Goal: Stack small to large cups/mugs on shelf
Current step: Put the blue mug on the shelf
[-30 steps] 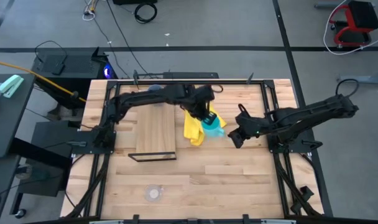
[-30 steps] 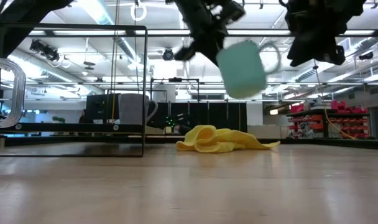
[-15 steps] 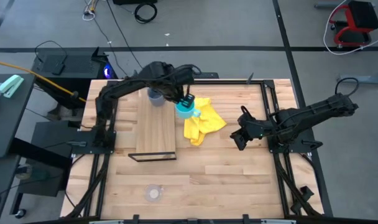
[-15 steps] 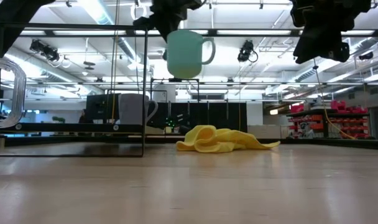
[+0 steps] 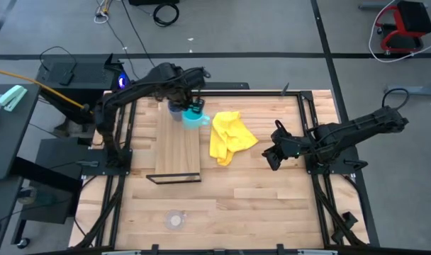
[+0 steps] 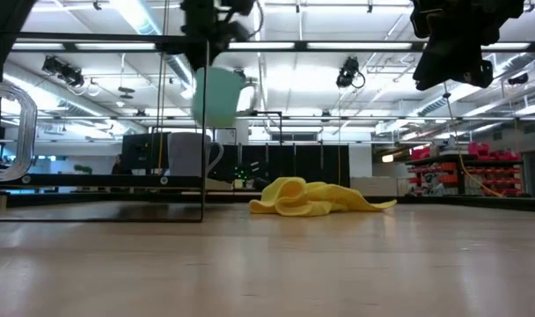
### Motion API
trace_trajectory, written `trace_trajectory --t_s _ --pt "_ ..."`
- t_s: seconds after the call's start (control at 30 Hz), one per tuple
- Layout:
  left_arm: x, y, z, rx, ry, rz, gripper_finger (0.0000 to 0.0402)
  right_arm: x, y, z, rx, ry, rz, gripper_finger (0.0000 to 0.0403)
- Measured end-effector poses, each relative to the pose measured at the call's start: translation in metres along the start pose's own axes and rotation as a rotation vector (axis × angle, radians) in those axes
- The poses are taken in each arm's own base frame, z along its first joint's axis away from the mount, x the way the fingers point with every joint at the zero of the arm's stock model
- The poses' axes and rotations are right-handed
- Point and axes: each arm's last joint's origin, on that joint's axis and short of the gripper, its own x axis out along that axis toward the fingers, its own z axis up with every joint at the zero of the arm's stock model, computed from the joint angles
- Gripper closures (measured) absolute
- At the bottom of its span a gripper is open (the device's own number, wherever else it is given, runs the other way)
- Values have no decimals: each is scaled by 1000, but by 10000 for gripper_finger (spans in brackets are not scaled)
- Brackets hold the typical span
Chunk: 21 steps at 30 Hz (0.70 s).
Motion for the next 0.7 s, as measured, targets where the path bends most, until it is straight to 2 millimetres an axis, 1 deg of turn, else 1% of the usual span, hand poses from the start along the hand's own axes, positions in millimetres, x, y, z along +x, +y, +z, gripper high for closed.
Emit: trace_trajectory --t_s 0.13,0.3,0.47,0.57,0.7 --pt "8 20 -17 -50 44 39 390 0 0 0 -6 -5 -3 312" --pt "12 35 -35 -110 -5 -16 390 0 -1 1 -16 -26 -18 312" --pt "29 56 -58 -170 -6 15 389 0 -1 1 -10 -31 -22 312" --pt "40 62 -65 -221 -52 -34 390 0 -1 1 -8 -41 -28 312" --pt "50 61 -68 -258 -127 -130 388 0 -1 2 -6 -55 -38 312"
